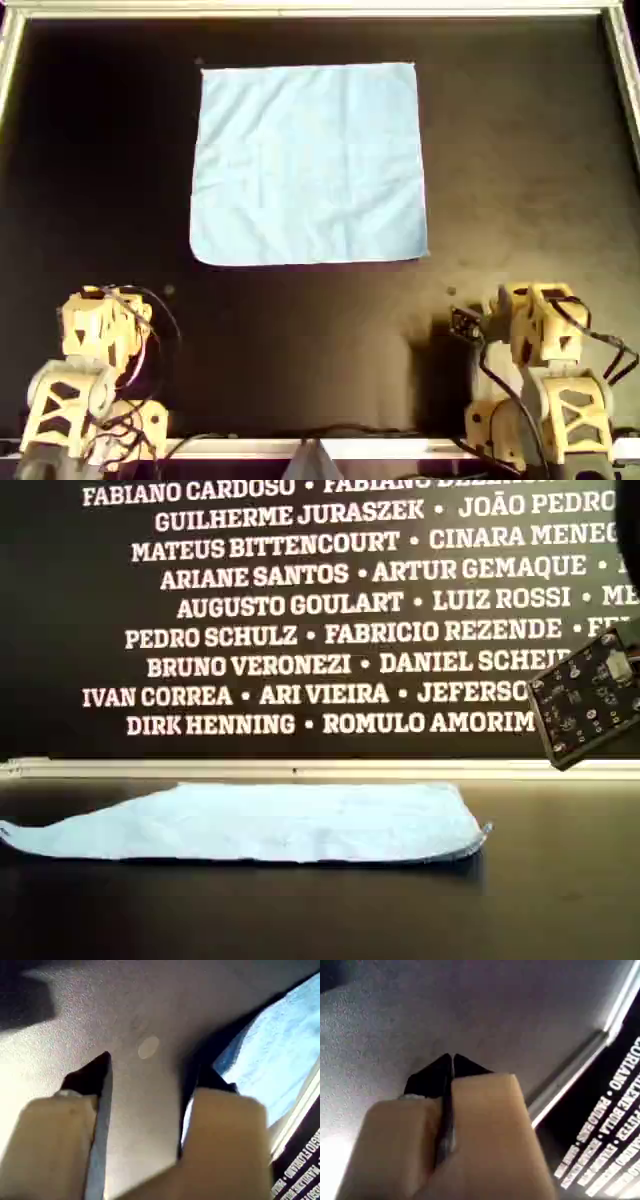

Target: Fold a cloth

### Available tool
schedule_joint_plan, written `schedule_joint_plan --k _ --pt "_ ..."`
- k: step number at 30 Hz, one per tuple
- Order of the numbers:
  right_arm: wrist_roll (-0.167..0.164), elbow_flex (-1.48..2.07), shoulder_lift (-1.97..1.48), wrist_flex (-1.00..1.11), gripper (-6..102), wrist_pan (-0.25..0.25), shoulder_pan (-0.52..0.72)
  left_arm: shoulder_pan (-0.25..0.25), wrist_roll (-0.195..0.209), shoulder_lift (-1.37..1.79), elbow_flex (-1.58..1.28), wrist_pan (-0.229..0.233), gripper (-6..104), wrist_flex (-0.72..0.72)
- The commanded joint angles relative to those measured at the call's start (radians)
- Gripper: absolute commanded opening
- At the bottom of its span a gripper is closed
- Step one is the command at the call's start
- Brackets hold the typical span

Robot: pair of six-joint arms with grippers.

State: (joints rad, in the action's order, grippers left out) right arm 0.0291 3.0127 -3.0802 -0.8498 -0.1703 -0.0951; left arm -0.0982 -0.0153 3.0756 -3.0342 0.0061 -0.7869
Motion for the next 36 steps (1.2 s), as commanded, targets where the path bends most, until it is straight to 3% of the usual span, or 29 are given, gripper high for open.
schedule_joint_plan --k 1,36 --pt "-0.003 0.015 -0.04 -0.012 -2 0.005 -0.006 0.021 0.005 0.015 0.011 -0.002 61 0.0" --pt "0.012 0.014 -0.038 -0.011 -2 0.011 -0.011 0.011 0.005 0.015 0.011 -0.009 62 0.0"
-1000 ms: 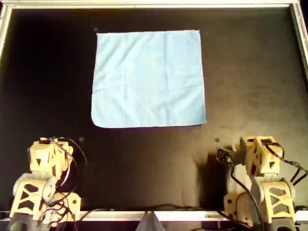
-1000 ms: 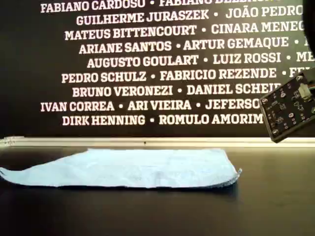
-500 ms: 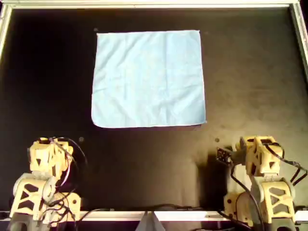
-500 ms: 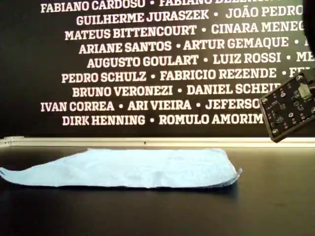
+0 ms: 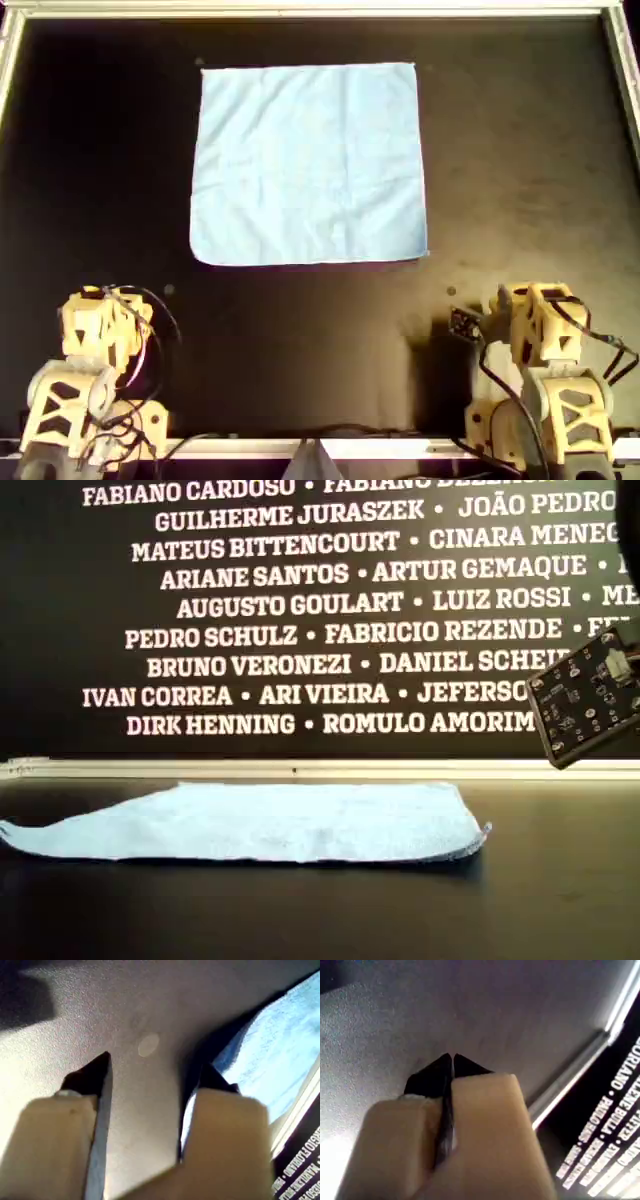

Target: Fold a cloth

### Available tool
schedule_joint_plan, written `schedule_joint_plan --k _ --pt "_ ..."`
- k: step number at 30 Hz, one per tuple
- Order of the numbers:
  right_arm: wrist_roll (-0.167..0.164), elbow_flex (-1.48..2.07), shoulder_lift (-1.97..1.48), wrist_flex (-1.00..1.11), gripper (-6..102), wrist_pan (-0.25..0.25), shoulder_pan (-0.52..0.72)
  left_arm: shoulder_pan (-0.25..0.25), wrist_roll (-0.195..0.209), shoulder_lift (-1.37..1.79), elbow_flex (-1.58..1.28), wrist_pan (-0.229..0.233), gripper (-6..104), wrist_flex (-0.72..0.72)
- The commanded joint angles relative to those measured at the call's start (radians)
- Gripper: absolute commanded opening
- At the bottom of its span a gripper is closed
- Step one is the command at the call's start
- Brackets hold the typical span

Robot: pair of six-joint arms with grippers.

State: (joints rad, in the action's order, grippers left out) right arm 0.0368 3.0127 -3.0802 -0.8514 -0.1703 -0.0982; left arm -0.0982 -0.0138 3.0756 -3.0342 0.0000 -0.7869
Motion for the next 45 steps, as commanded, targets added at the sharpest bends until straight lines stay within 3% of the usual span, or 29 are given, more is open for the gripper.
schedule_joint_plan --k 1,6,17,24,30,33,38,41,45 --pt "0.005 0.012 -0.038 -0.009 -2 0.011 -0.008 0.011 -0.002 0.015 0.011 -0.003 62 0.0" --pt "-0.011 0.008 -0.04 0.058 3 0.011 -0.008 0.011 0.006 0.026 0.011 -0.003 62 0.017" --pt "0.005 0.014 -0.038 0.166 39 0.012 -0.009 0.009 -0.008 0.029 0.015 -0.005 62 0.089" --pt "-0.009 0.003 -0.038 0.166 46 0.011 -0.008 0.008 0.006 0.029 0.015 -0.008 62 0.129" --pt "-0.014 -0.015 -0.04 0.175 56 0.032 -0.037 0.002 -0.008 0.029 0.015 -0.008 65 0.212" --pt "-0.015 -0.015 -0.04 0.19 62 0.091 -0.097 -0.041 -0.009 0.028 0.008 -0.008 76 0.33" --pt "0.005 -0.012 -0.04 0.235 66 0.181 -0.143 -0.172 0.006 0.023 0.008 -0.006 90 0.371" --pt "-0.009 0.0 -0.04 0.236 66 0.186 -0.144 -0.209 0.006 0.018 0.008 -0.005 92 0.371" --pt "-0.012 0.002 -0.04 0.247 66 0.179 -0.146 -0.213 0.006 0.023 0.008 -0.006 92 0.371"
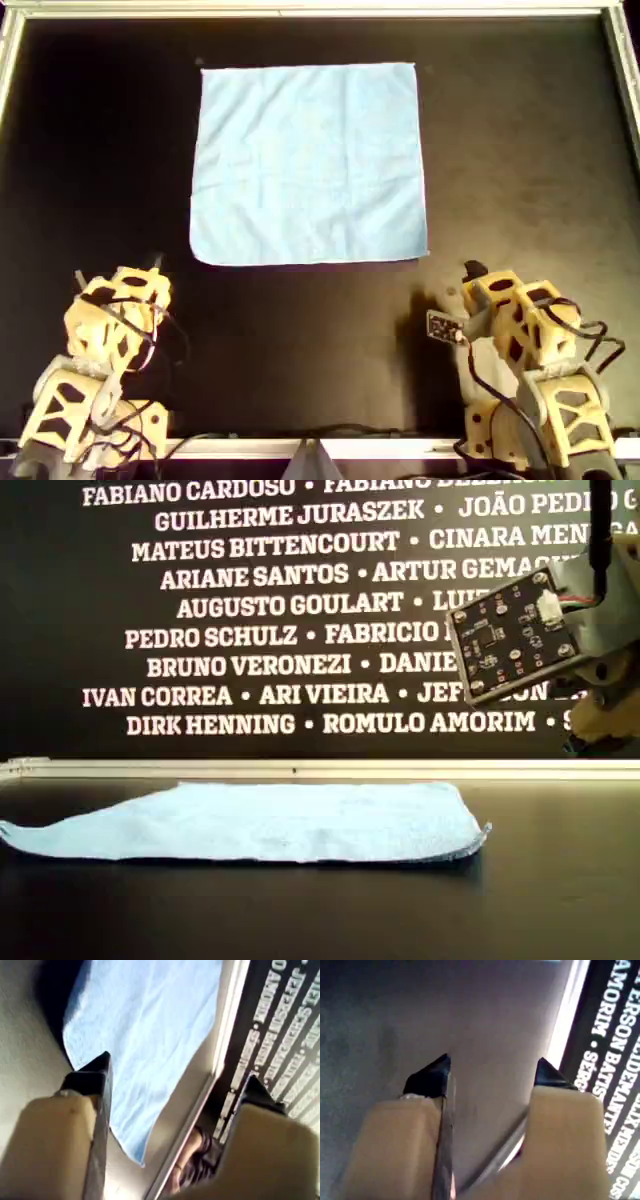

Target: Fold a cloth

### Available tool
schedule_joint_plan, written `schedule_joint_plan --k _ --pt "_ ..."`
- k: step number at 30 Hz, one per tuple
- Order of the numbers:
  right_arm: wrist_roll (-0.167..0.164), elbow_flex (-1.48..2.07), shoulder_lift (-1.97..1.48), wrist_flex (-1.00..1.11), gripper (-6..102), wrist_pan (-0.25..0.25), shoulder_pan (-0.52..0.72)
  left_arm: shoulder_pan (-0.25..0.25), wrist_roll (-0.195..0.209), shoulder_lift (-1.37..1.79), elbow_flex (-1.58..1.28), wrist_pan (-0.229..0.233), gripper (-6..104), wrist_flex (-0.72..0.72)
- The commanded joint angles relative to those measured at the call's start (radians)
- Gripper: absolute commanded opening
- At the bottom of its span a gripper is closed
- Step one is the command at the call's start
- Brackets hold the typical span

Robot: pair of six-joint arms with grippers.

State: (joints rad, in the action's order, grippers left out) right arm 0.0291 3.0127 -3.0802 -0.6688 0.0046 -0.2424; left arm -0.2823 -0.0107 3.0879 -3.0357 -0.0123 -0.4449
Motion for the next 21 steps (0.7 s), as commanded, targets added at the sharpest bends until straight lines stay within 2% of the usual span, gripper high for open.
schedule_joint_plan --k 1,7,11,13,16,21 --pt "-0.005 -0.003 -0.04 0.064 66 0.006 0.0 -0.029 0.003 0.008 0.009 0.006 92 0.029" --pt "-0.003 -0.015 -0.04 0.072 66 0.011 0.0 -0.025 -0.012 0.005 0.009 0.008 91 0.029" --pt "0.011 -0.017 -0.04 0.072 66 0.011 -0.002 -0.017 -0.012 0.006 0.009 0.008 91 0.029" --pt "0.011 -0.018 -0.04 0.072 66 0.011 0.0 -0.02 0.002 0.005 0.009 0.008 91 0.029" --pt "-0.003 -0.018 -0.04 0.074 66 -0.003 0.0 -0.023 0.003 0.003 0.009 0.008 92 0.028" --pt "-0.018 0.005 -0.04 0.08 65 0.009 0.0 -0.015 0.005 -0.052 0.009 0.015 92 0.028"
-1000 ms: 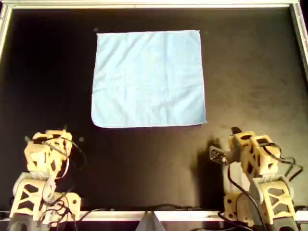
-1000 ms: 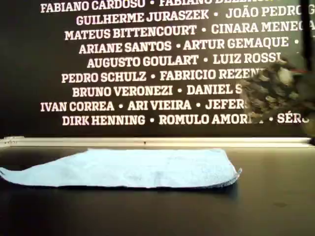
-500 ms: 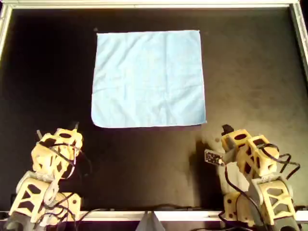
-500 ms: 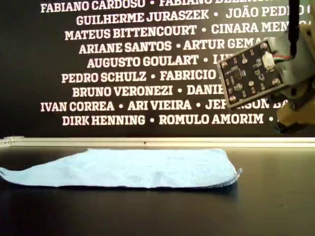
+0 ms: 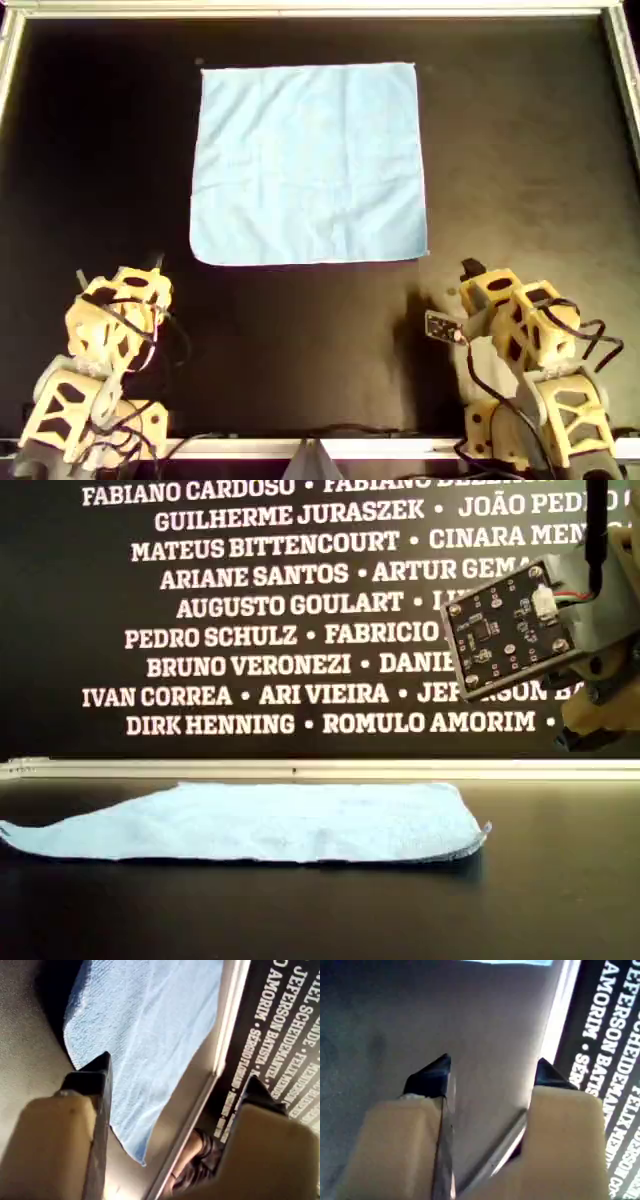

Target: Fold a cloth

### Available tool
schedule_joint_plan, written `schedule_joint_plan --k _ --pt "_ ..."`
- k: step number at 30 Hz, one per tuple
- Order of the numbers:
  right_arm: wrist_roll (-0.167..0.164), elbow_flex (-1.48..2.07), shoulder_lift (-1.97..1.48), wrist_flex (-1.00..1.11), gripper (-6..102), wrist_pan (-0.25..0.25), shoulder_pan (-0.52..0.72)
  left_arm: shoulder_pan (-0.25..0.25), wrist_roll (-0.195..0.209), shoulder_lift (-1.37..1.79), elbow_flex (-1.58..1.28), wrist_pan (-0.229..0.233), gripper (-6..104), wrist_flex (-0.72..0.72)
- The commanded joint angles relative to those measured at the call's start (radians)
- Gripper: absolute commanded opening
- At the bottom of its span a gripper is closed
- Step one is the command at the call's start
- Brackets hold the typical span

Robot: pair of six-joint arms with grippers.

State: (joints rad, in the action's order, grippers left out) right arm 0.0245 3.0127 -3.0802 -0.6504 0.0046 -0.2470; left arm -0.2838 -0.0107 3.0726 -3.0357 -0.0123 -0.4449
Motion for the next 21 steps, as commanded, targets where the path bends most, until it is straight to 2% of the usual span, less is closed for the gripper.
schedule_joint_plan --k 1,4,7,11,19,21 --pt "-0.031 0.009 -0.04 0.071 65 0.011 0.003 -0.012 0.005 -0.077 0.009 0.02 92 0.029" --pt "-0.08 0.012 -0.034 0.081 65 0.011 0.003 -0.012 0.005 -0.227 0.009 0.021 92 0.049" --pt "-0.075 0.012 -0.032 0.081 66 0.011 0.003 -0.023 0.005 -0.342 0.015 0.008 92 0.078" --pt "-0.072 0.012 -0.031 0.084 66 0.011 0.003 -0.018 0.005 -0.391 0.015 0.008 92 0.19" --pt "-0.071 0.012 0.015 0.1 66 0.012 0.002 -0.023 0.006 -0.43 0.017 0.018 92 0.218" --pt "-0.08 0.012 0.084 0.158 65 0.012 0.002 -0.023 0.006 -0.479 0.035 0.018 92 0.224"
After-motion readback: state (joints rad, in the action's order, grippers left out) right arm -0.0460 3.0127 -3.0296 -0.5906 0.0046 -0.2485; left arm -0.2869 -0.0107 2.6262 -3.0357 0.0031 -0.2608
